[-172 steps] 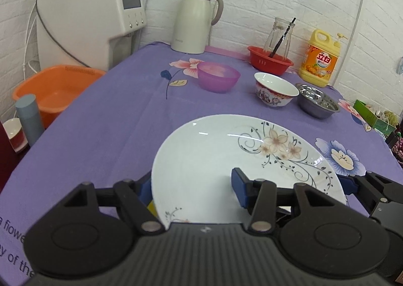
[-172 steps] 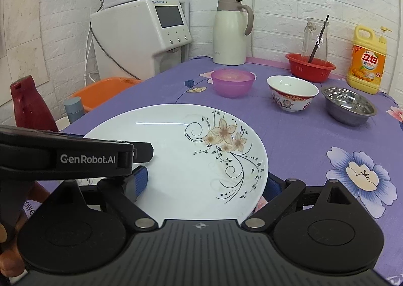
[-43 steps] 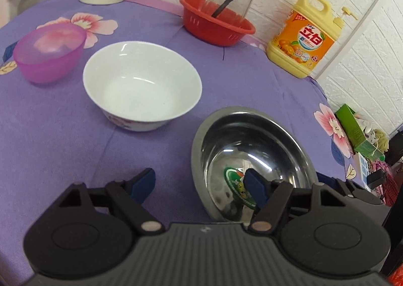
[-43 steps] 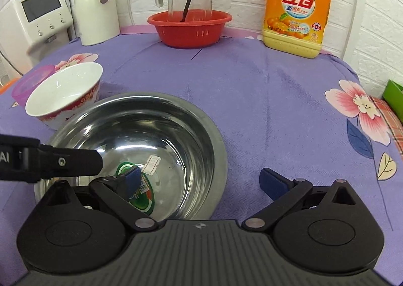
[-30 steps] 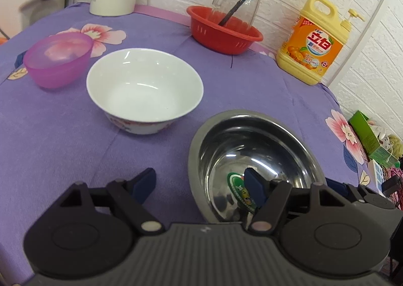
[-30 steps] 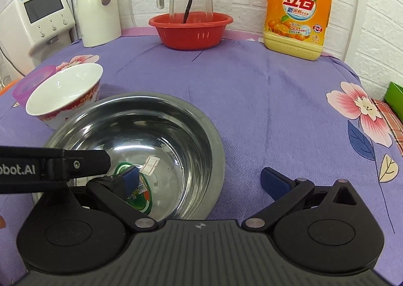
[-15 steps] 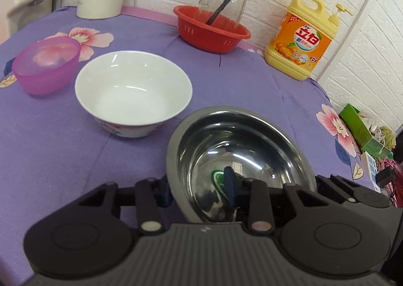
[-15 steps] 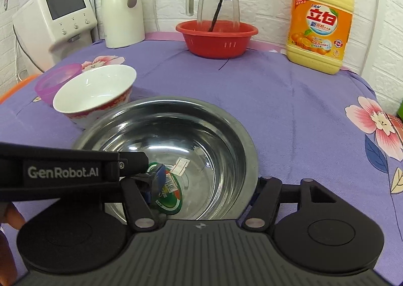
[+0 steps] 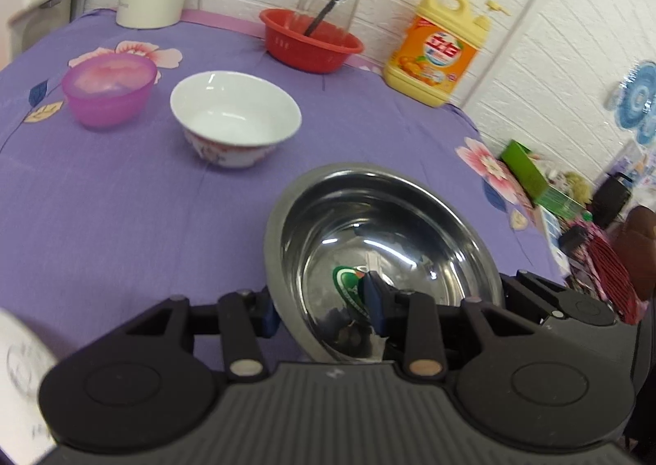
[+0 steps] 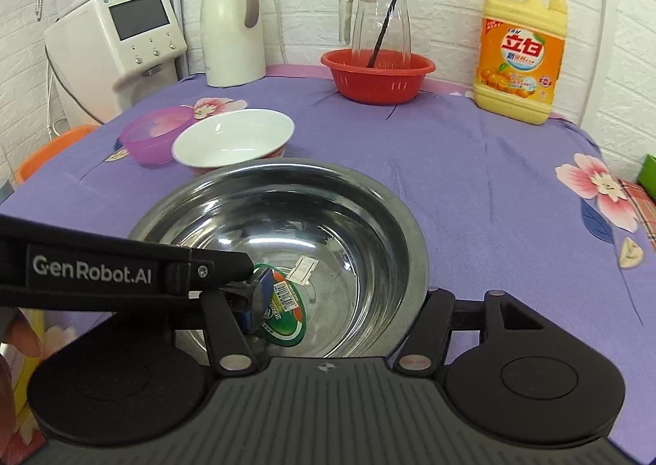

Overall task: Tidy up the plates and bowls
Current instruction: 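Lift the steel bowl with both grippers toward the plate stack, then set the steel bowl down beside the plates and open both grippers, then move both grippers to the white patterned bowl, then close both grippers on the white bowl rim, then carry the white bowl with both grippers and lower it into the steel bowl, then open both grippers to release the white bowl, then move both grippers to the pink plastic bowl, then close both grippers on the pink bowl rim, then carry the pink bowl with both grippers and lower it into the white bowl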

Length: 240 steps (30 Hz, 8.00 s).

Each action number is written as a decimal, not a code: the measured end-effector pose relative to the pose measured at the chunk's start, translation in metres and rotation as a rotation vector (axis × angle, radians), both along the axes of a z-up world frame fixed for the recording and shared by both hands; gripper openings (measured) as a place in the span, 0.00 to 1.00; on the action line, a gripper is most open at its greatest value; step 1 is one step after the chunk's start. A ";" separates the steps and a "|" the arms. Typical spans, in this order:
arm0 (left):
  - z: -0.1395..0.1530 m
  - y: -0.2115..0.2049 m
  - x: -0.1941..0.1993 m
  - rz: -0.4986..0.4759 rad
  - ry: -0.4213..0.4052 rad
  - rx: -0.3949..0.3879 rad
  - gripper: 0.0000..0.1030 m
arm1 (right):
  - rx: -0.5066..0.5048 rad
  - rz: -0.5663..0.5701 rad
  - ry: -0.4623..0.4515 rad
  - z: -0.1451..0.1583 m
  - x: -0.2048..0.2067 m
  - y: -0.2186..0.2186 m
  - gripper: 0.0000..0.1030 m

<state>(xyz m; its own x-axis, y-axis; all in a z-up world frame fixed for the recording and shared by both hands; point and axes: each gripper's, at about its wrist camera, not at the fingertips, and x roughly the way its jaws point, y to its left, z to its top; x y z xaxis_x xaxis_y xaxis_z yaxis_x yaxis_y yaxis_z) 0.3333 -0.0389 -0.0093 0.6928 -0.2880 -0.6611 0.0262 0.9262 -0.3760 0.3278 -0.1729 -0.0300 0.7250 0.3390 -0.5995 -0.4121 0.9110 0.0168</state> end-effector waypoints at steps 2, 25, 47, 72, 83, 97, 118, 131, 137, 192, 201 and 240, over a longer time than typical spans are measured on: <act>0.000 0.000 -0.021 -0.028 0.001 0.006 0.33 | 0.001 -0.006 -0.007 0.002 -0.024 0.000 0.95; -0.031 -0.006 -0.098 -0.181 0.029 0.088 0.37 | 0.002 -0.077 0.074 -0.029 -0.124 0.002 0.98; 0.157 0.092 -0.104 -0.077 -0.432 0.157 0.75 | 0.141 -0.042 -0.148 0.113 -0.118 -0.024 1.00; -0.002 0.136 0.126 0.180 0.134 -0.203 0.76 | 0.046 -0.013 0.207 0.010 0.153 0.046 1.00; -0.020 0.121 0.161 0.215 0.145 -0.202 0.46 | -0.003 0.118 0.196 -0.007 0.178 0.083 1.00; -0.014 0.108 0.141 0.156 0.115 -0.111 0.19 | 0.001 0.176 0.176 -0.003 0.149 0.095 0.72; 0.025 0.020 -0.046 -0.068 0.026 -0.145 0.17 | -0.072 0.016 0.054 0.041 -0.048 0.023 0.72; -0.012 -0.003 -0.097 -0.120 0.077 -0.110 0.18 | -0.061 -0.036 0.089 0.002 -0.110 0.003 0.72; -0.014 -0.010 -0.100 -0.134 0.042 -0.047 0.19 | -0.047 -0.033 0.081 -0.005 -0.116 0.001 0.71; -0.023 0.251 0.155 0.262 0.047 -0.036 0.56 | 0.046 0.094 0.180 -0.003 0.163 0.205 1.00; -0.028 0.237 0.155 0.213 0.023 0.014 0.18 | 0.016 0.154 0.183 -0.011 0.163 0.230 0.78; 0.009 -0.014 -0.102 -0.235 -0.023 -0.088 0.10 | -0.031 -0.160 0.128 0.022 -0.126 0.000 0.76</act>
